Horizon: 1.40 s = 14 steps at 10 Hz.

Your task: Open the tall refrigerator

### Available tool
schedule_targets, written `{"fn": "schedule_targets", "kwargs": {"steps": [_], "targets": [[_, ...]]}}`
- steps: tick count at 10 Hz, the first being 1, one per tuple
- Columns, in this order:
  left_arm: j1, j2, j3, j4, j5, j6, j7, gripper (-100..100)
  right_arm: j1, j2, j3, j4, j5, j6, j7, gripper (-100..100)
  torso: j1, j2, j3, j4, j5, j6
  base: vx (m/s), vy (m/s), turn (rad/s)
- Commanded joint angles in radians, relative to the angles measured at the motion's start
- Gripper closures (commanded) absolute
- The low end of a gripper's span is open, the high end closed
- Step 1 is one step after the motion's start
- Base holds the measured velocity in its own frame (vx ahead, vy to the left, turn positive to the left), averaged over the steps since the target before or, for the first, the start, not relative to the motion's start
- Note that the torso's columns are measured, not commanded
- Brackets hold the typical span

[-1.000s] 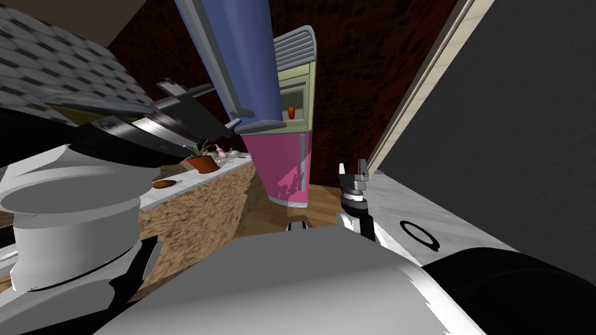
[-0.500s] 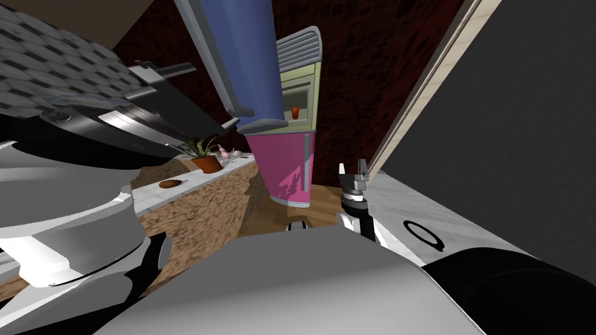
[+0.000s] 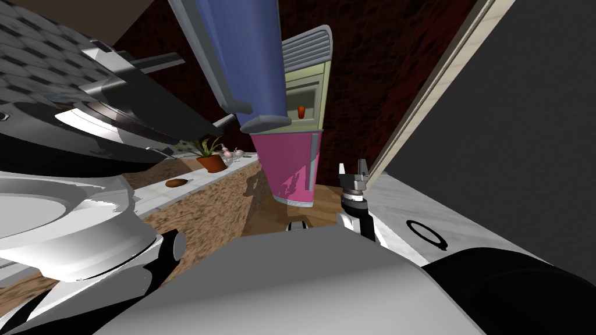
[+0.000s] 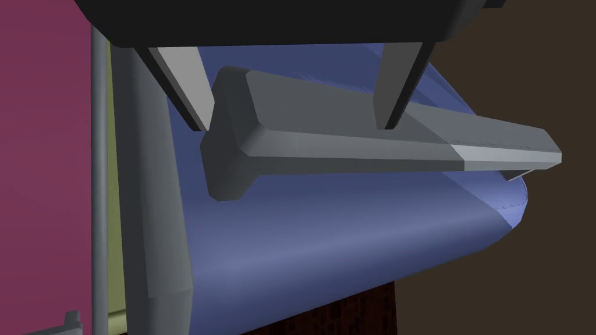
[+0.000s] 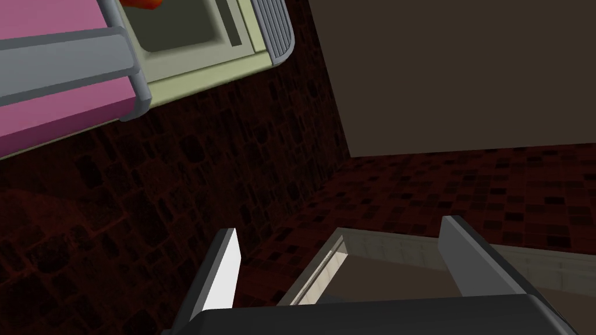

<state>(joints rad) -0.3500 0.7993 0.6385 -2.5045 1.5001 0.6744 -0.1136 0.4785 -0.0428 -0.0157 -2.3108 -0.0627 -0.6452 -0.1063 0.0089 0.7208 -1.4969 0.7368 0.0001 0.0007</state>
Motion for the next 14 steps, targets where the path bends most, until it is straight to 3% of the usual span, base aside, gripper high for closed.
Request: {"fn": "schedule_targets", "kwargs": {"steps": [1,2,4,5,6,7,8,10,12,14], "targets": [[-0.013,-0.020,0.058,0.006,0.079,0.015,-0.045,100,0.000,0.000,0.000,0.000,0.000,0.000,0.000,0,-0.002,0.001,0.001,0.000,0.000,0.000,0.003,0.095,0.005],[-0.025,-0.062,0.082,-0.016,0.115,0.069,-0.092,100,0.000,0.000,0.000,0.000,0.000,0.000,0.000,0,-0.008,0.001,0.000,0.000,-0.003,0.001,0.008,0.170,0.006],[-0.025,-0.062,0.105,-0.016,0.173,0.069,-0.097,100,0.000,0.000,0.000,0.000,0.000,0.000,0.000,0,-0.007,0.003,0.002,0.001,-0.003,0.001,0.010,0.108,-0.009],[-0.036,-0.100,0.141,-0.039,0.208,0.123,-0.129,100,0.000,0.000,0.000,0.000,0.000,0.000,0.000,0,-0.013,0.003,0.002,0.001,-0.005,0.002,0.017,0.137,0.003],[-0.036,-0.104,0.152,-0.039,0.235,0.123,-0.145,100,0.000,0.000,0.000,0.000,0.000,0.000,0.000,0,-0.010,0.006,0.005,0.002,-0.005,0.001,0.003,0.134,-0.019],[-0.036,-0.104,0.152,-0.039,0.267,0.123,-0.150,100,0.000,0.000,0.000,0.000,0.000,0.000,0.000,0,-0.009,0.009,0.006,0.003,-0.004,0.001,0.001,0.057,0.000],[-0.029,-0.096,0.149,-0.046,0.262,0.143,-0.139,100,0.000,0.000,0.000,0.000,0.000,0.000,0.000,0,-0.013,0.009,0.007,0.003,-0.005,0.001,-0.011,0.018,0.014],[-0.042,-0.108,0.146,-0.058,0.309,0.149,-0.134,100,0.000,0.000,0.000,0.000,0.000,0.000,0.000,0,-0.011,0.013,0.012,0.003,-0.005,0.001,0.007,0.194,-0.108],[-0.050,-0.114,0.146,-0.062,0.329,0.147,-0.130,100,0.000,0.000,0.000,0.000,0.000,0.000,0.000,0,0.000,0.011,0.010,0.003,0.001,-0.001,0.000,0.247,-0.054],[-0.058,-0.120,0.146,-0.067,0.349,0.146,-0.125,100,0.000,0.000,0.000,0.000,0.000,0.000,0.000,0,-0.008,0.010,0.008,0.002,-0.002,-0.001,0.008,0.233,-0.042]]}}
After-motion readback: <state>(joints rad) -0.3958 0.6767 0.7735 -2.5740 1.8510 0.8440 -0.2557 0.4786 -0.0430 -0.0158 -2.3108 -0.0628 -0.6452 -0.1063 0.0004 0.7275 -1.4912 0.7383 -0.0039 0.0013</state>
